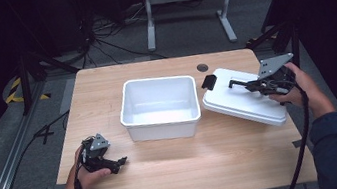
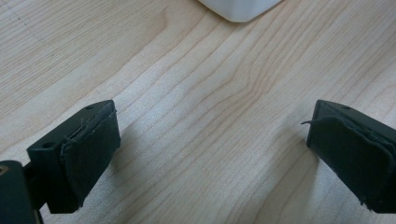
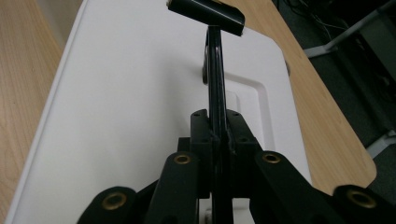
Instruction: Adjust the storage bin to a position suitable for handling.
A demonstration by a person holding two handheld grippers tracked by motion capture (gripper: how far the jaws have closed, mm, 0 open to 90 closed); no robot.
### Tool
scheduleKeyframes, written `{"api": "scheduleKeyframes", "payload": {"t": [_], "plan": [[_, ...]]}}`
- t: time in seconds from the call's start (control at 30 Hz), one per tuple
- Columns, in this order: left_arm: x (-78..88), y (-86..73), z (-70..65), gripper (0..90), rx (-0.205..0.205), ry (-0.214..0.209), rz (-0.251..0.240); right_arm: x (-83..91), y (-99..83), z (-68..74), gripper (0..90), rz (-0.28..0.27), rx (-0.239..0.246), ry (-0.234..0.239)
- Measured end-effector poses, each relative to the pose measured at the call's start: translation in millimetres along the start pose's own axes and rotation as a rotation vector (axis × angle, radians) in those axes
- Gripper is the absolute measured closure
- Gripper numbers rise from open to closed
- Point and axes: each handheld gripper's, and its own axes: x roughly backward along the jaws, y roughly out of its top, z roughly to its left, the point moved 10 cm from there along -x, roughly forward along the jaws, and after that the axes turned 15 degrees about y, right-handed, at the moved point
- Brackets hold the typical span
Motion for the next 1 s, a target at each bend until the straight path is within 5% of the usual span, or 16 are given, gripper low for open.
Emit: {"api": "scheduleKeyframes", "payload": {"t": [0.57, 1.0], "plan": [[0.0, 0.1, 0.0, 3.1, 0.000, 0.000, 0.000, -59.4, -32.0, 0.3, 84.3, 0.082, -0.055, 0.088], [-0.1, 0.1, 0.0, 3.1, 0.001, 0.000, -0.001, -83.8, -44.6, 1.4, 83.7, 0.143, -0.083, 0.128]]}}
